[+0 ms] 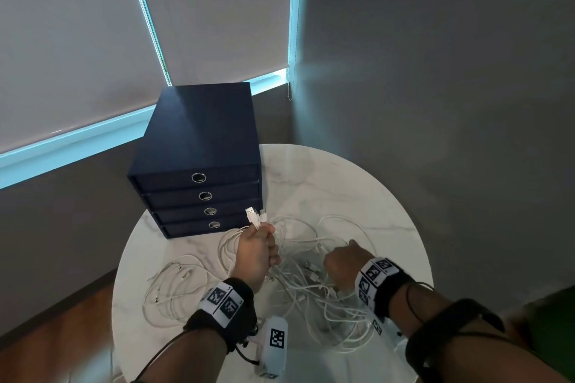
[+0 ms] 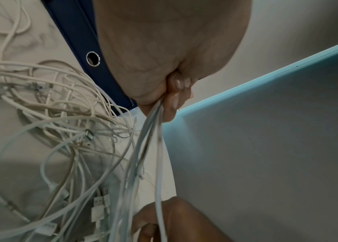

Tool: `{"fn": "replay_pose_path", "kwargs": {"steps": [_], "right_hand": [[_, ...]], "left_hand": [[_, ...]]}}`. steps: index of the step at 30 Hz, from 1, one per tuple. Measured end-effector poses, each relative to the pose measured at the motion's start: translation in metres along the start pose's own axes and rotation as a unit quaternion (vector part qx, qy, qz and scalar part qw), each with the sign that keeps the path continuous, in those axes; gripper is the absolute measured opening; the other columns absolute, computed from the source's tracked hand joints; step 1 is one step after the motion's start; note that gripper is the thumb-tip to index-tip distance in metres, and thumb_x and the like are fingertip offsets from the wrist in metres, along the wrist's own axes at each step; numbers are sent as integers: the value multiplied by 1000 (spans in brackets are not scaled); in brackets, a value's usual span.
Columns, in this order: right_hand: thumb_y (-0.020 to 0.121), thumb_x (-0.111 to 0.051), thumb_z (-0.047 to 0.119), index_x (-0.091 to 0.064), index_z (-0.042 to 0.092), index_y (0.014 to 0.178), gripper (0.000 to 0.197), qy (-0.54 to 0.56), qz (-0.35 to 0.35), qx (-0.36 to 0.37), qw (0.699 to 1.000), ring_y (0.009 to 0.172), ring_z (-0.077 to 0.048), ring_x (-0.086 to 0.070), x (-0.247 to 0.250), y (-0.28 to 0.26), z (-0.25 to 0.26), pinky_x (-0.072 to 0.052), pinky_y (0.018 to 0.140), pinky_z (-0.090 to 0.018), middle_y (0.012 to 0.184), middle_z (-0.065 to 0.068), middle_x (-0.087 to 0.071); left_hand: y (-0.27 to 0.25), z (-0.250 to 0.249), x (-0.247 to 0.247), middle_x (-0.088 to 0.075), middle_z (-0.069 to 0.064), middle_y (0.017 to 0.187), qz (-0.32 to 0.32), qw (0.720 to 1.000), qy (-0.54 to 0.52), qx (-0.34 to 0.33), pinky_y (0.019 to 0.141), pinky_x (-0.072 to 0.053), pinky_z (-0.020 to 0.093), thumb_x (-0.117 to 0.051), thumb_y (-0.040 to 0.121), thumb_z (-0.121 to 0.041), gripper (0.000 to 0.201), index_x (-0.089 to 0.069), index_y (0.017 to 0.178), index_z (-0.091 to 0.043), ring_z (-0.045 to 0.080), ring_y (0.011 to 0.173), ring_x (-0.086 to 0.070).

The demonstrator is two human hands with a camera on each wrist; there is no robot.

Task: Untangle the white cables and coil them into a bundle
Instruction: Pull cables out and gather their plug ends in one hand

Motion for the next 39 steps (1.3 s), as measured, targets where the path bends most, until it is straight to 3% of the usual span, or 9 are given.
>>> {"fn": "replay_pose_path", "kwargs": {"steps": [6,12,16,19,24,27,30,32,39], "right_hand": [[85,-58,16,-69,13,101,20,115,-10,-2,993,95,-29,-67,15,-8,-18,-54,89,-39,105,-7,-68],[91,-54,19,-68,10,108,24,95,19,-1,995,102,-32,-66,-25,-1,0,-49,81,-35,111,-11,-69],[87,-55,28,-73,18,90,21,181,15,7,983,89,-27,-68,-28,-3,-8,-50,76,-30,95,-6,-71],[85,-58,32,-63,24,62,24,333,-61,25,941,71,-15,-63,-1,-6,-25,-51,68,-28,67,6,-62],[81,-58,12,-67,4,68,18,619,-211,61,754,57,-24,-58,59,-10,-26,-48,64,-38,58,-9,-63],[92,-57,11,-67,10,74,21,661,-250,74,704,49,-17,-52,81,-14,-4,-45,57,-26,53,-6,-59],[92,-57,27,-66,16,75,22,647,-245,89,717,49,-11,-50,92,-14,23,-44,55,-25,52,3,-58],[95,-55,20,-65,17,74,24,633,-236,83,733,47,-5,-52,90,-12,33,-44,54,-20,53,8,-60],[94,-52,19,-59,30,62,35,511,-271,90,811,61,-3,-58,90,-15,43,-47,66,-20,69,5,-67]], "left_hand": [[2,0,-4,-32,-5,50,9,1000,-25,14,40,-25,19,-40,103,-8,29,-50,76,-13,9,38,-27],[1,-2,-7,-32,-5,50,6,1000,-25,17,41,-25,20,-41,102,-8,27,-50,77,-14,10,40,-27],[0,-4,-5,-30,-6,50,16,999,-32,26,42,-25,20,-39,101,-8,27,-50,78,-14,9,39,-26],[-1,-6,-2,-31,-5,50,8,999,-29,21,45,-25,22,-41,101,-9,26,-51,77,-14,10,41,-27],[-5,-4,-6,-30,-5,49,-8,999,-18,28,44,-28,22,-41,101,-13,23,-51,80,-12,10,39,-26],[-6,-2,-13,-31,-5,50,-6,999,-10,40,46,-29,24,-41,104,-21,24,-53,85,-11,10,38,-28],[-8,-4,-22,-36,-4,49,9,999,-21,38,50,-31,28,-39,107,-36,39,-55,84,-8,11,39,-32],[-10,-7,-25,-44,-2,47,16,999,-20,23,49,-33,28,-36,107,-38,45,-53,79,-8,12,38,-38],[-8,-6,-12,-49,14,68,9,995,78,-55,46,-38,28,-45,106,-26,27,-52,89,-6,19,52,-46]]}}
Point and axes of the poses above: each hand's wrist, its own y-axis towards the middle knuckle, its own x-axis out of the back of the hand, z = x × y, the point moved 6 cm from there along y, towards the middle knuckle
